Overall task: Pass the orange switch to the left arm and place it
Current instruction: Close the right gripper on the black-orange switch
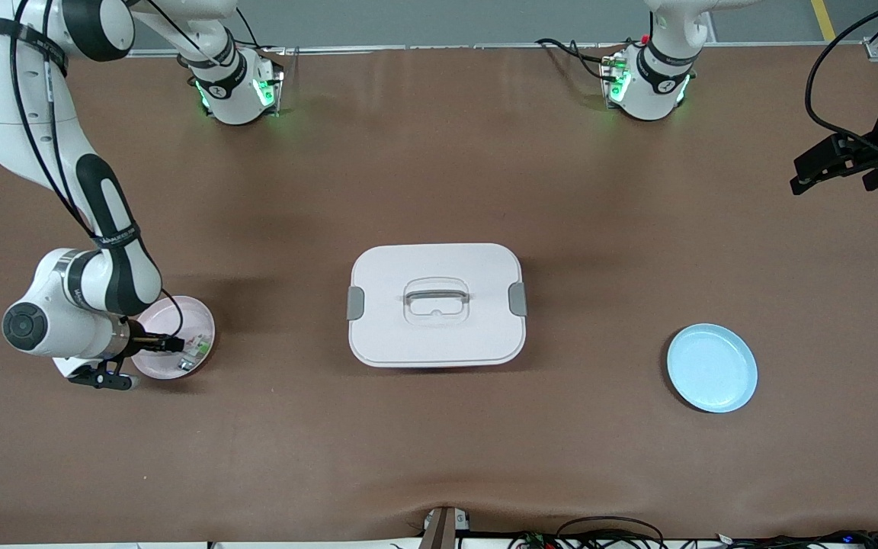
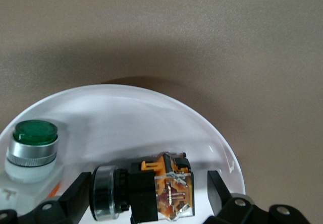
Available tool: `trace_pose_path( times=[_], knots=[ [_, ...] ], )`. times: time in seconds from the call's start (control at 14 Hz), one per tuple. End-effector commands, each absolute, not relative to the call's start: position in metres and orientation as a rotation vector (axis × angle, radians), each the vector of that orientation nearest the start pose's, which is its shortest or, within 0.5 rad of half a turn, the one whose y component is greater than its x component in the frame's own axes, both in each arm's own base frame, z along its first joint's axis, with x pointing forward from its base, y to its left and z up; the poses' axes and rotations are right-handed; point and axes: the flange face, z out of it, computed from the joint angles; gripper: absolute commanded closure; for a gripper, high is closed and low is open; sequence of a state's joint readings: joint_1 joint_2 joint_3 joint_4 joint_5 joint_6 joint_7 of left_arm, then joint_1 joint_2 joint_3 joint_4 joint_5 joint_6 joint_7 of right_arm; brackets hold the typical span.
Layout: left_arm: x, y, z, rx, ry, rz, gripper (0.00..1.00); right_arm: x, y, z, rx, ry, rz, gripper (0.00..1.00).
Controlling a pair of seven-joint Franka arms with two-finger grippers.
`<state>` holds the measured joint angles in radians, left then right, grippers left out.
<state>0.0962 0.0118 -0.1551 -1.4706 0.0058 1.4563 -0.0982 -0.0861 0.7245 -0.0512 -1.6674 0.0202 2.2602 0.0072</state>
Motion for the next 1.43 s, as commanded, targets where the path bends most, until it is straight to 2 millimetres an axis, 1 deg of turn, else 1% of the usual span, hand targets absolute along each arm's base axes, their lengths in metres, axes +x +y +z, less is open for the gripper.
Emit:
trace_pose_path(
  times=[0.0, 0.07, 0.21, 0.43, 0.57, 0.71, 0.79, 0.93, 1.07, 1.14, 1.21, 1.29, 1.36],
  knots=[
    [0.546, -0.033, 0.658, -3.131, -0.069, 0.023, 0.0, 0.66, -0.086, 0.175, -3.129, 0.244, 0.206, 0.05],
    [0.546, -0.033, 0.658, -3.131, -0.069, 0.023, 0.0, 0.66, -0.086, 0.175, -3.128, 0.247, 0.211, 0.12],
    [0.547, -0.032, 0.657, -3.131, -0.069, 0.023, 0.0, 0.66, -0.086, 0.176, -3.128, 0.247, 0.209, 0.31],
    [0.547, -0.032, 0.658, -3.131, -0.069, 0.02, 0.0, 0.659, -0.086, 0.177, -3.126, 0.244, 0.23, 0.53],
    [0.547, -0.03, 0.658, -3.131, -0.076, 0.02, 0.0, 0.657, -0.085, 0.179, -3.124, 0.233, 0.254, 0.59],
    [0.547, -0.03, 0.657, -3.131, -0.076, 0.025, 0.0, 0.656, -0.085, 0.195, -3.116, 0.175, 0.301, 0.66],
    [0.547, -0.03, 0.657, -3.131, -0.076, 0.025, 0.0, 0.658, -0.087, 0.208, -3.113, 0.137, 0.31, 0.68],
    [0.547, -0.032, 0.657, -3.131, -0.071, 0.025, 0.0, 0.665, -0.092, 0.237, -3.11, 0.097, 0.299, 0.67],
    [0.547, -0.032, 0.657, -3.131, -0.071, 0.025, 0.0, 0.669, -0.09, 0.281, -3.102, 0.093, 0.322, 0.68],
    [0.547, -0.033, 0.657, -3.132, -0.071, 0.025, 0.0, 0.67, -0.083, 0.3, -3.092, 0.099, 0.358, 0.68],
    [0.546, -0.033, 0.658, -3.131, -0.069, 0.023, 0.0, 0.673, -0.072, 0.318, -3.077, 0.108, 0.384, 0.68],
    [0.546, -0.033, 0.658, -3.132, -0.069, 0.023, 0.0, 0.677, -0.054, 0.334, -3.052, 0.177, 0.413, 0.68],
    [0.544, -0.033, 0.66, -3.132, -0.069, 0.02, 0.0, 0.678, -0.046, 0.345, -3.033, 0.266, 0.442, 0.68]
  ],
)
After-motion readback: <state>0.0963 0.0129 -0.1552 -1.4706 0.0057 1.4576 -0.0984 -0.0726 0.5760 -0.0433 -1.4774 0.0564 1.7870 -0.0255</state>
